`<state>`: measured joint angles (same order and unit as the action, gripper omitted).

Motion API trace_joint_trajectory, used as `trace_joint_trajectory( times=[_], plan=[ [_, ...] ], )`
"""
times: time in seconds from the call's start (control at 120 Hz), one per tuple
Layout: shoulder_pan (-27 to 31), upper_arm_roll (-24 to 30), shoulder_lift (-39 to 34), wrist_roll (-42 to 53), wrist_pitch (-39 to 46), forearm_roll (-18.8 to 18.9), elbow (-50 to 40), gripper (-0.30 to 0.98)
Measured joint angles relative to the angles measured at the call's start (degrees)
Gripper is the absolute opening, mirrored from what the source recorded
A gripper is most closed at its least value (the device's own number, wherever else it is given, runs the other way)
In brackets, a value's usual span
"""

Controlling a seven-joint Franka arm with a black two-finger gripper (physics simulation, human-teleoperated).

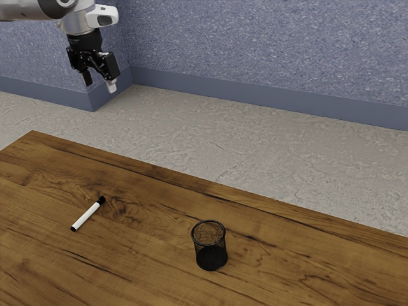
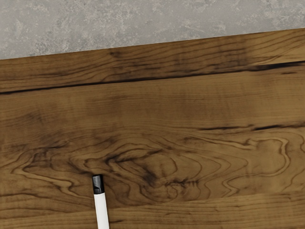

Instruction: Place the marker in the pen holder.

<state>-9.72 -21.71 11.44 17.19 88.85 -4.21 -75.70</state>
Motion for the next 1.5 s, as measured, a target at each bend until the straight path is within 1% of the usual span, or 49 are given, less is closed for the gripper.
trace_joint_trajectory(
  times=[0.533,0.6,0.708,0.792,0.883,1.025,1.1,1.167,1.3,1.383,1.5],
  plan=[
    [0.1,0.5,0.2,0.1,0.2,-0.1,0.0,0.67],
    [0.1,0.7,2.7,0.0,0.4,-0.2,0.1,0.67],
    [-0.7,0.5,10.6,-0.3,1.2,0.0,2.0,0.67],
    [0.2,0.3,12.9,-0.5,1.4,0.5,1.9,0.67],
    [1.6,0.0,13.3,-0.5,2.5,0.9,-2.8,0.67],
    [2.4,-0.9,11.9,1.9,9.7,2.3,-14.4,0.67],
    [1.9,-1.4,12.1,3.1,13.0,2.9,-16.1,0.67],
    [0.7,-1.9,11.8,3.2,14.9,4.6,-18.0,0.67],
    [1.2,-4.0,11.8,4.4,14.6,6.1,-19.6,0.67],
    [1.3,-5.0,11.8,6.2,15.8,4.9,-22.5,0.67],
    [2.0,-5.6,11.7,9.0,20.3,2.3,-28.1,0.67]
  ],
)
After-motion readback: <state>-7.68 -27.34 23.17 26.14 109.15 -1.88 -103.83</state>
